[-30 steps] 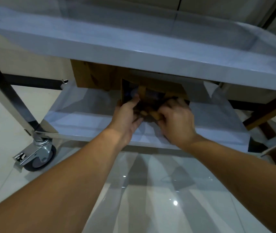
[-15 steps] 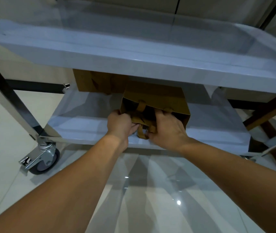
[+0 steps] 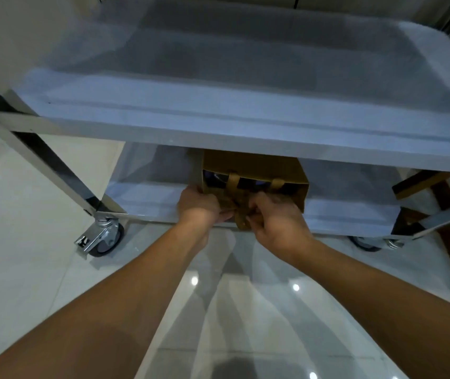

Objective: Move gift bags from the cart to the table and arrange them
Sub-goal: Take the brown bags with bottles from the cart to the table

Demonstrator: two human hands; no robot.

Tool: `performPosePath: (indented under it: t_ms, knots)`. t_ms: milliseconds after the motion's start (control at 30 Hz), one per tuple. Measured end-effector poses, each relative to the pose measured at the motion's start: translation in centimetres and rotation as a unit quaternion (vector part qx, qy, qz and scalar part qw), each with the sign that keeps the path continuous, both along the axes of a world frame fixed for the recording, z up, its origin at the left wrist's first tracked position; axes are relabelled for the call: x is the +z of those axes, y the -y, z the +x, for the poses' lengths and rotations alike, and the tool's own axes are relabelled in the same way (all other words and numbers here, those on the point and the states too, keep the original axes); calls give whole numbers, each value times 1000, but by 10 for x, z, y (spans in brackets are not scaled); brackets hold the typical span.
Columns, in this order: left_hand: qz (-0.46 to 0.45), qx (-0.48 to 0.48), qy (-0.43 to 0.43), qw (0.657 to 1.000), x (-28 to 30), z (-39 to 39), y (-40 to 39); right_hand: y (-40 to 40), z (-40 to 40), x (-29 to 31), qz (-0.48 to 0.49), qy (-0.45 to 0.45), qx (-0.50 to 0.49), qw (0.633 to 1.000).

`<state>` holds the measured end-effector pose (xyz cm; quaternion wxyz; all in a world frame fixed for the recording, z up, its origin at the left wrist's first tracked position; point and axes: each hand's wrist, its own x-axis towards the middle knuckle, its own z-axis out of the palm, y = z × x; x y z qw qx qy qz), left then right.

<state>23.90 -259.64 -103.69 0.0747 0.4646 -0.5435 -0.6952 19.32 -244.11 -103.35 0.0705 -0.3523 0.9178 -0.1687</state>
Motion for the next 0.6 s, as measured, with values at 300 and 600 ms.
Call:
performPosePath:
  t_ms: [300,600]
  knots:
    - [65,49,96,992,36,65,-17,26,27,52,226,171,-37,958]
    - [157,116,191,962,163,142,-11,-9,98,185,219,194,14,956]
